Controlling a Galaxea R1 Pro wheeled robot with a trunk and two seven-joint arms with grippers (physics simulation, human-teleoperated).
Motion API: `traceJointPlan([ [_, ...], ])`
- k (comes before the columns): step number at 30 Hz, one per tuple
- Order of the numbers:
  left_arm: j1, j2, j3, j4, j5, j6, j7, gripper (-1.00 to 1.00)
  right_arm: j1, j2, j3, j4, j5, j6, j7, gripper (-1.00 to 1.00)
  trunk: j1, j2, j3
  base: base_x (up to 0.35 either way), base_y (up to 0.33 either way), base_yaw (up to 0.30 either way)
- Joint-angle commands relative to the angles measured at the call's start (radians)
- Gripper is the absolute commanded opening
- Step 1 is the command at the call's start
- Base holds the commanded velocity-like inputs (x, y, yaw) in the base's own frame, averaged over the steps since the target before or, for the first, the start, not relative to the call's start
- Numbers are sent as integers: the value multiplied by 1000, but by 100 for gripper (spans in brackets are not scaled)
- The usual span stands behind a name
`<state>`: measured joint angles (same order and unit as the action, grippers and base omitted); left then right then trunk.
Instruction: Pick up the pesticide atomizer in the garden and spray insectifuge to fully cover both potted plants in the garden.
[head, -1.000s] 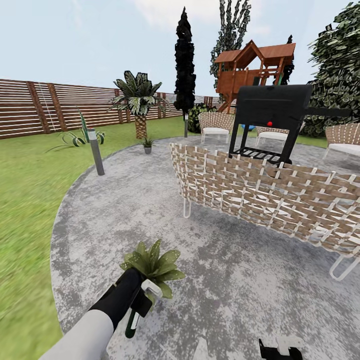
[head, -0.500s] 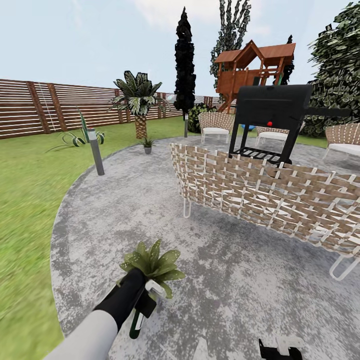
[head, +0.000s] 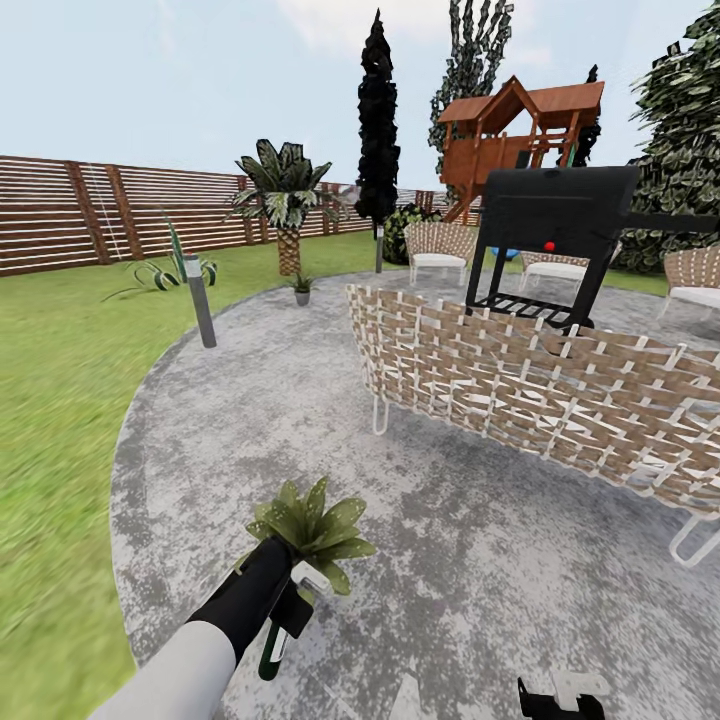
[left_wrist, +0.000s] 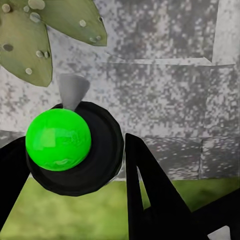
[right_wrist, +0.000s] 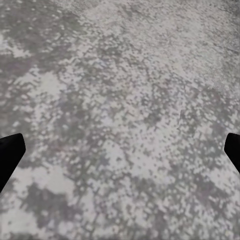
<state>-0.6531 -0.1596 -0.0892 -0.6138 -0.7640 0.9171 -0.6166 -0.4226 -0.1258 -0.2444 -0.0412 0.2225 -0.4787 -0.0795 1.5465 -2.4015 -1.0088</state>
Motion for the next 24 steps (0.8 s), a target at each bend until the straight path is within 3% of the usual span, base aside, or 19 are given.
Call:
traceJointPlan([
  [1, 0, 0, -1, -2, -11, 2, -9, -100, -1, 0, -6, 1, 11, -3, -5, 100, 0, 0, -1, 0, 0, 0],
  [9, 0, 0, 0, -15, -9, 1, -9, -100, -1, 0, -6, 1, 11, -3, -5, 100, 0, 0, -1, -41, 14, 0],
  [24, 0, -3, -1, -14, -8, 0, -11, -100, -1, 0, -6, 1, 11, -3, -5, 100, 0, 0, -1, -230, 231, 0],
])
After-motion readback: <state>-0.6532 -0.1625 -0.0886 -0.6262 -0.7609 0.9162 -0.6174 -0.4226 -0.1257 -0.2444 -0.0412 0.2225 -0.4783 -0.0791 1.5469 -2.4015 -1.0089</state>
